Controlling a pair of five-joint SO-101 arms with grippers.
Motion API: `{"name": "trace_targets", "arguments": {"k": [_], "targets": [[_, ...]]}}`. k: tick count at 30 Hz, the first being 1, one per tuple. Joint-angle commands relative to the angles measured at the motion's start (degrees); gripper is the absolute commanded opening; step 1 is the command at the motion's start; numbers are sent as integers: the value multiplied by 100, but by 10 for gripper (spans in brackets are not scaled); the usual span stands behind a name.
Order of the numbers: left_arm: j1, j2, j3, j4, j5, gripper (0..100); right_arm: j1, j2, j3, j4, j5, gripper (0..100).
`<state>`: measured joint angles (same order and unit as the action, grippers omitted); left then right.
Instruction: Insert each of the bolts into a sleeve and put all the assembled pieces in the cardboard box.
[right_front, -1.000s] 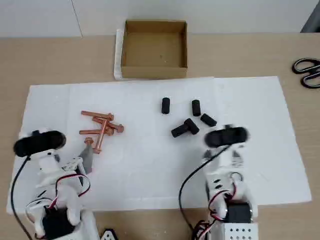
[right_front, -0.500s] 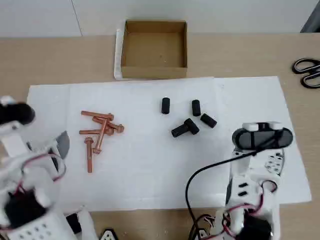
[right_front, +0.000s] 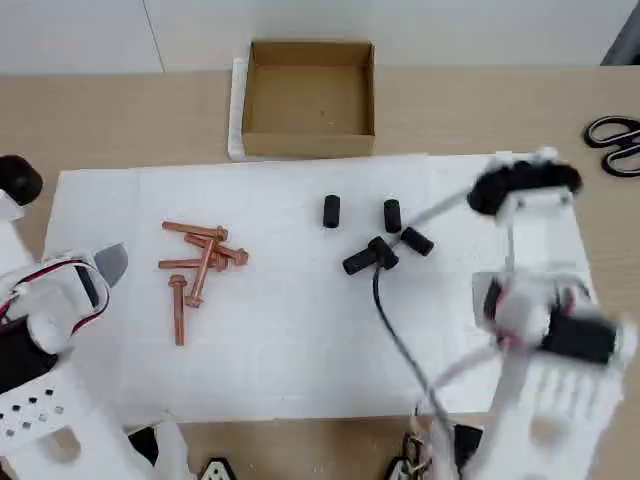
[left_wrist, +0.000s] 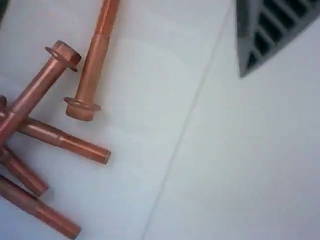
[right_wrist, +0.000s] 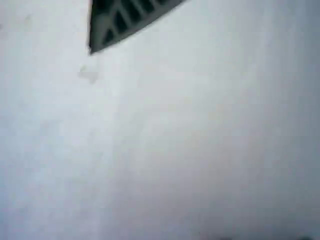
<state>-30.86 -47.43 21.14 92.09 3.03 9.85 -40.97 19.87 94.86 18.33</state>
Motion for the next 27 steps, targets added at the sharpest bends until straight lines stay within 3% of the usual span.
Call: {"name": "trace_targets", "arguments": {"k": [1,9,17,27], "targets": [[-35,18,-233,26,44,303,-462,2220,-1187,470,44,224],[-53,0,-224,26,44,303,-840,3626,-2752,418,-325,224],[-35,35,-110,-18,44,303,-884,3996,-2831,-251,-316,224],[-44,35,215,-18,44,303,-1314,5877,-4844,330,325,223]]}}
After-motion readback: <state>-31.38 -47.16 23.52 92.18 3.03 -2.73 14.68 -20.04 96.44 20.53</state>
